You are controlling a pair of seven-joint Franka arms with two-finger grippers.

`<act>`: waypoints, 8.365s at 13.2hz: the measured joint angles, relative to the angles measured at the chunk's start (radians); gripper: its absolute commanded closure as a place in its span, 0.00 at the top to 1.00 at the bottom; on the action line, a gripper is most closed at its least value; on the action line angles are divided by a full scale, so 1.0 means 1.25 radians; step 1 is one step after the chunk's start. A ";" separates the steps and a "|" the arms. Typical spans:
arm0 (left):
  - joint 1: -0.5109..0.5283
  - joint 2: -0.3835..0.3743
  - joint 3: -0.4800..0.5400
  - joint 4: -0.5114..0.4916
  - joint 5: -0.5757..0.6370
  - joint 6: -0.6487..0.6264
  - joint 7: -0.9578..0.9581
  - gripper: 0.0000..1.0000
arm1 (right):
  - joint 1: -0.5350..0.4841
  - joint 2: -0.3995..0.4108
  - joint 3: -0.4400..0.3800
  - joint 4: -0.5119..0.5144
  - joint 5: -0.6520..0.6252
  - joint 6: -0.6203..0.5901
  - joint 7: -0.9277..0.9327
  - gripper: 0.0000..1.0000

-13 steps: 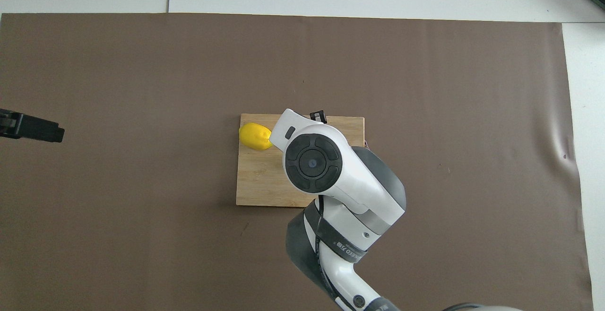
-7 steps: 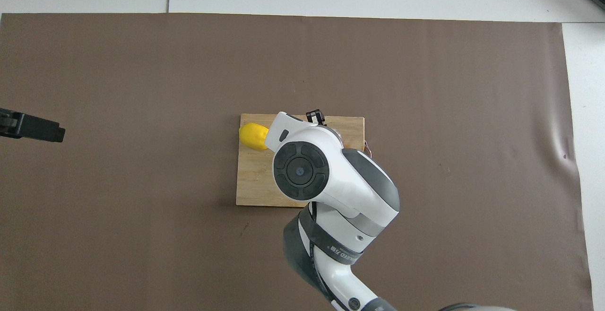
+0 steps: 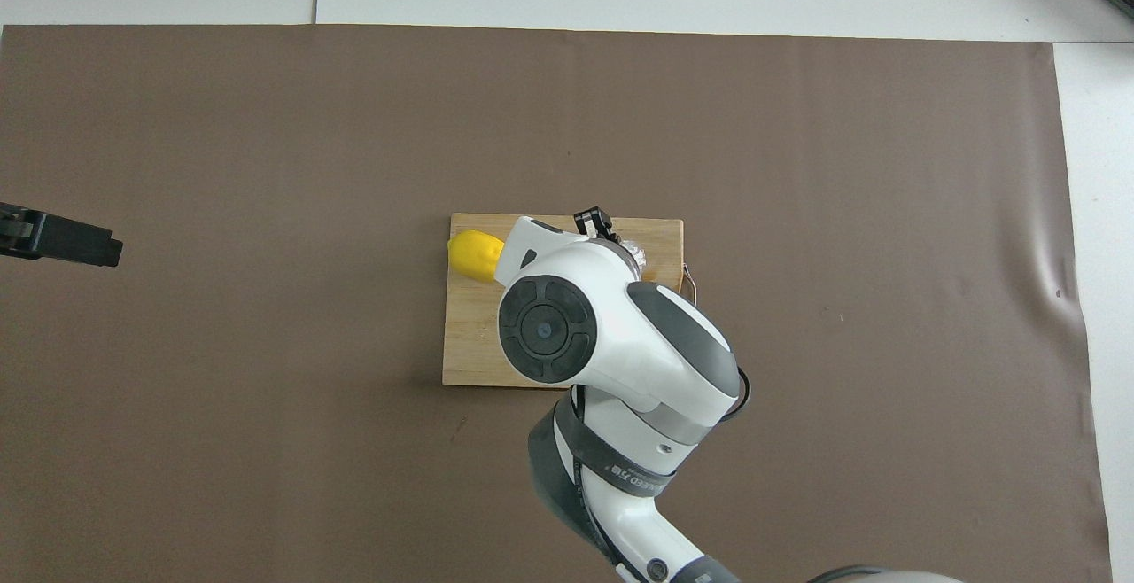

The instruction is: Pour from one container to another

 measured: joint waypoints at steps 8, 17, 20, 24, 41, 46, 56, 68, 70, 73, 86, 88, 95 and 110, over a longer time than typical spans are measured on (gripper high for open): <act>0.000 0.000 0.000 0.000 0.000 0.000 0.000 1.00 | 0.021 0.000 0.001 0.000 -0.044 -0.022 -0.011 0.39; 0.000 0.001 0.000 0.000 0.000 0.000 0.000 1.00 | 0.028 -0.002 0.001 0.004 -0.061 -0.028 -0.012 0.39; 0.000 0.001 0.000 0.000 0.000 0.000 0.000 1.00 | 0.021 -0.006 0.001 0.005 -0.029 -0.028 -0.012 0.39; 0.000 0.004 0.000 0.000 0.000 0.001 0.000 1.00 | -0.006 -0.018 0.001 0.006 0.048 -0.028 -0.042 0.39; 0.000 0.004 0.000 0.000 0.000 0.001 0.000 1.00 | -0.064 -0.036 0.001 0.008 0.247 -0.027 -0.071 0.39; 0.000 0.004 0.000 0.000 0.000 0.001 0.000 1.00 | -0.126 -0.068 0.001 -0.009 0.389 -0.032 -0.162 0.39; -0.001 0.008 -0.008 0.000 0.015 0.013 0.009 1.00 | -0.477 -0.132 -0.001 -0.180 0.745 -0.031 -0.621 0.39; -0.002 0.008 -0.009 0.000 0.016 0.016 0.019 1.00 | -0.644 -0.113 0.000 -0.374 0.865 0.053 -0.858 0.39; -0.002 0.008 -0.009 0.000 0.016 0.016 0.019 1.00 | -0.658 -0.089 0.000 -0.375 0.865 0.069 -0.884 0.39; -0.002 0.008 -0.009 0.000 0.016 0.016 0.019 1.00 | -0.661 -0.071 0.000 -0.378 0.891 0.092 -0.908 0.40; -0.002 0.008 -0.009 0.000 0.016 0.017 0.019 1.00 | -0.663 -0.065 0.000 -0.393 0.896 0.103 -0.915 1.00; -0.002 0.008 -0.009 0.000 0.016 0.017 0.019 1.00 | -0.683 -0.100 0.000 -0.390 0.896 0.076 -0.915 1.00; -0.002 0.008 -0.009 0.000 0.016 0.017 0.019 1.00 | -0.720 -0.222 0.002 -0.383 0.851 -0.009 -0.669 1.00; -0.002 0.009 -0.009 0.000 0.016 0.019 0.019 1.00 | -0.449 -0.274 0.016 -0.102 0.387 -0.108 0.509 1.00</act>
